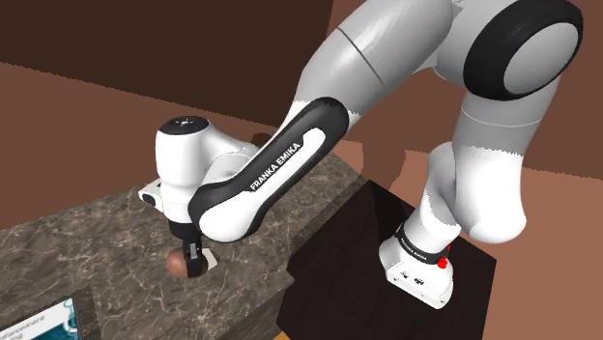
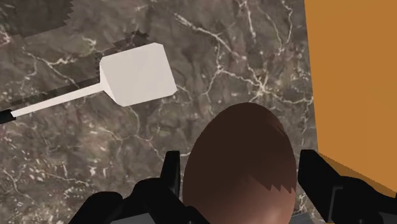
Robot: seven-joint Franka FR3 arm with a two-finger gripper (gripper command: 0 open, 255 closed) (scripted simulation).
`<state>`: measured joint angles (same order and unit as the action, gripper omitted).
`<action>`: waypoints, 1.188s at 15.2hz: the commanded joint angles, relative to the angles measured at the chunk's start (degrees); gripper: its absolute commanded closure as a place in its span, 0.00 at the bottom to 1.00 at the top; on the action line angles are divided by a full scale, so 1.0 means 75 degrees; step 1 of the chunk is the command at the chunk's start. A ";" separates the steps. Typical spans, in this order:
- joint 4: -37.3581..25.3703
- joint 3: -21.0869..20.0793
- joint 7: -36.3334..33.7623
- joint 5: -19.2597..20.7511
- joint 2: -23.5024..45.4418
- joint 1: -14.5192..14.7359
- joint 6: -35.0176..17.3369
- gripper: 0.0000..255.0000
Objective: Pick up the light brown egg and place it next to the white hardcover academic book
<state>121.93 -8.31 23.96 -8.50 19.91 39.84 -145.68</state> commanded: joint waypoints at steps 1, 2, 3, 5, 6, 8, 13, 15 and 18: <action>-0.0182 -0.0054 -0.0458 0.0111 0.0081 0.0304 0.0051 1.00; -0.0298 -0.0072 -0.0662 0.0167 0.0159 0.0450 0.0067 1.00; -0.0424 -0.0088 -0.0865 0.0225 0.0242 0.0595 0.0088 1.00; -0.0702 -0.0113 -0.1265 0.0344 0.0423 0.0884 0.0145 1.00; -0.0854 -0.0121 -0.1460 0.0403 0.0521 0.1031 0.0180 1.00; -0.1236 -0.0136 -0.1896 0.0539 0.0763 0.1360 0.0279 1.00; -0.1226 -0.0107 -0.1872 0.0564 0.1140 0.1390 -0.0106 1.00; -0.1233 -0.0096 -0.1864 0.0575 0.1298 0.1401 -0.0255 1.00; -0.1257 -0.0079 -0.1851 0.0593 0.1541 0.1418 -0.0473 1.00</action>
<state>112.60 -8.95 10.01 -4.10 30.77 50.45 -148.59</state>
